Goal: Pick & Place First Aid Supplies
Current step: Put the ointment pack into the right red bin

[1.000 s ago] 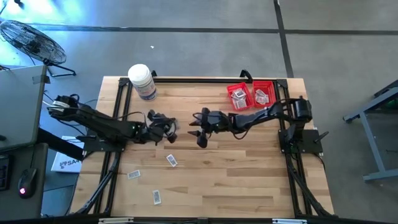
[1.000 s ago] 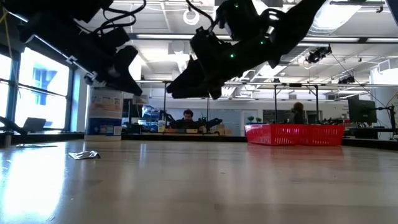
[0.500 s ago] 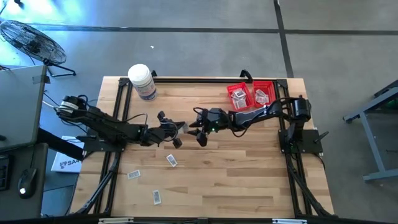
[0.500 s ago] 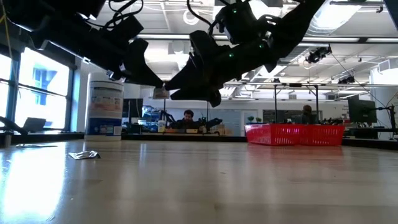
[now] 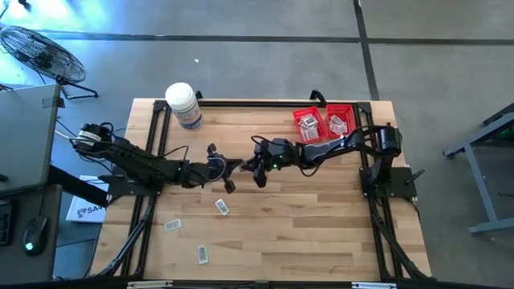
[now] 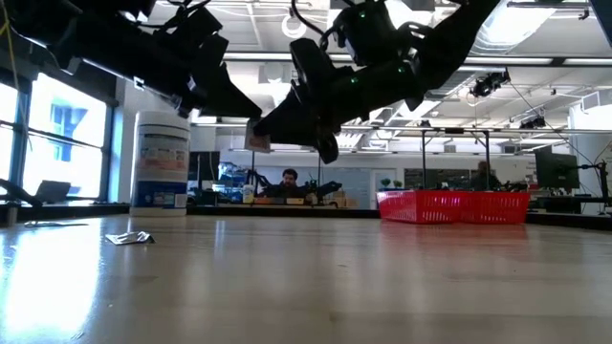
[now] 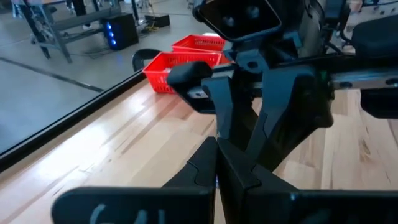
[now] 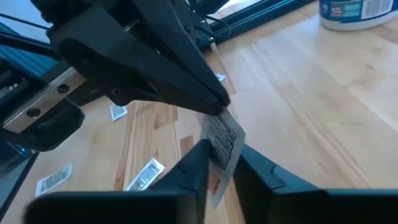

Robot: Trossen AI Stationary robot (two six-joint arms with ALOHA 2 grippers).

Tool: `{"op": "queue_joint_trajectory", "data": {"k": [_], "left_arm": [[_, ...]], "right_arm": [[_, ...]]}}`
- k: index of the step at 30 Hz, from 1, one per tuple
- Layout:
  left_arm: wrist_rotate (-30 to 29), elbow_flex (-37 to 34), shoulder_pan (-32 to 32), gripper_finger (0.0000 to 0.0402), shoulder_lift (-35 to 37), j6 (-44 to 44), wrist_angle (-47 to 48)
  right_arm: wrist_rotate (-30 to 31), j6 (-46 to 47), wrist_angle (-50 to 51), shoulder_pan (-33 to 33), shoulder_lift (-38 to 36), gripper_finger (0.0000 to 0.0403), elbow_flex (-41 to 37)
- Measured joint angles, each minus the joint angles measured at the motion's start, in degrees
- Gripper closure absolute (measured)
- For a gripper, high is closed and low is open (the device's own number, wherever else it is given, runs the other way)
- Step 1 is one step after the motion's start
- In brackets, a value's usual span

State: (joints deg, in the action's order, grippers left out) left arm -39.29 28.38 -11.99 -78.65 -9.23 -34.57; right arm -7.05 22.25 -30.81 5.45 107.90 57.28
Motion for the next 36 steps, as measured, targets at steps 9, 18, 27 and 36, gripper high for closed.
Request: {"op": "queue_joint_trajectory", "data": {"k": [9, 18, 27, 36], "left_arm": [[1.26, 0.04, 0.04, 0.0401, 0.0, 0.04, 0.59], [1.1, 0.09, 0.02, 0.0311, 4.17, 3.08, 5.79], [-7.64, 0.09, 0.0, 0.0207, 12.58, 10.59, 14.42], [-8.03, 0.07, 0.02, 0.0202, 13.14, 6.46, 22.42]], "right_arm": [[-0.45, -1.69, 0.2, -0.29, 0.0, 0.0392, -0.02], [0.66, -2.15, 4.6, 0.08, -0.02, 0.0401, -0.02], [18.2, -1.66, 34.4, 3.13, -9.39, 0.0401, -0.04], [40.22, 8.37, 70.69, 12.32, -27.27, 0.0402, -0.02]]}}
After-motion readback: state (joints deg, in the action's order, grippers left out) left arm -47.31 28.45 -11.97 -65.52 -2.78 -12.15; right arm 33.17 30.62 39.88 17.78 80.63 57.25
